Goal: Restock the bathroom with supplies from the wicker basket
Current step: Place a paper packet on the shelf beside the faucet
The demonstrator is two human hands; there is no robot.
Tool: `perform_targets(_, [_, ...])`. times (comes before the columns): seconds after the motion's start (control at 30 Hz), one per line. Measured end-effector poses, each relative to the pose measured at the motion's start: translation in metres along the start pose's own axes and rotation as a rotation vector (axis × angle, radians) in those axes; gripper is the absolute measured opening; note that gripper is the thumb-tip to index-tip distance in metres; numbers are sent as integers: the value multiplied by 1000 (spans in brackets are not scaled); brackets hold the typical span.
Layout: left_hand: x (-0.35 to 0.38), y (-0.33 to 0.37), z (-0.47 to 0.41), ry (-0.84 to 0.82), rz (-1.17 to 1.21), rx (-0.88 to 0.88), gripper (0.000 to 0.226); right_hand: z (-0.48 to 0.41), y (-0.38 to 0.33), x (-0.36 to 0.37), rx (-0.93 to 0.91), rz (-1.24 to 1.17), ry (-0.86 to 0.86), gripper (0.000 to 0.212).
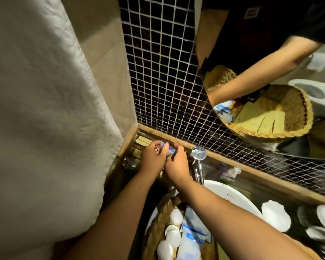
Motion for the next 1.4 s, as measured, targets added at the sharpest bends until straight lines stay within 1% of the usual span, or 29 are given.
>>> perform_targets(0.07, [2, -1, 1, -1, -11, -4, 30, -1, 3, -1, 4, 5, 9, 62])
perform_targets(0.17, [6, 2, 2, 1, -44, 17, 31, -3, 5, -2, -7, 8, 47, 57])
perform_targets(0.3, [9, 2, 7, 10, -3, 21, 29, 2, 6, -2, -33, 20, 63, 55])
perform_targets(0.37, [9, -4, 11, -1, -1, 6, 20, 6, 7, -1, -53, 46, 41, 55])
perform_targets(0.43, [9, -8, 14, -12, -13, -8, 11, 8, 8, 1, -73, 100, 6, 60])
perform_targets(0.57, [8, -10, 14, -25, -2, -36, 12, 6, 7, 2, -67, 155, -53, 67])
perform_targets(0.73, [8, -12, 10, -15, 27, -74, 8, 6, 6, 3, -49, 180, -83, 66])
perform_targets(0.83, [7, -14, 8, -5, 11, -77, 9, 5, 7, 5, -42, 201, -107, 69])
perform_targets(0.93, [5, -16, 5, 8, -28, -76, 19, 3, 8, 8, -4, 224, -165, 81])
perform_targets(1.03, [4, -18, 4, -19, -3, -96, 31, 2, 8, 10, 16, 238, -203, 91])
perform_targets(1.17, [4, -25, 5, -71, 80, -100, 37, 3, 8, 11, 2, 240, -184, 90])
perform_targets(1.3, [5, -29, 9, -94, 144, -125, 51, 8, 7, 10, -27, 328, -157, 90])
perform_targets(1.4, [5, -28, 13, -127, 71, -37, 61, 14, 6, 8, -38, 413, -143, 91])
Point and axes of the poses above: each hand's wrist, its own z-axis away from the middle knuckle, its own x-axis out of the palm, y = z × x, the point moved 3 cm from there along -z, towards the middle knuckle, and after that the axes turned 5 degrees about x, right-handed, at the moved point
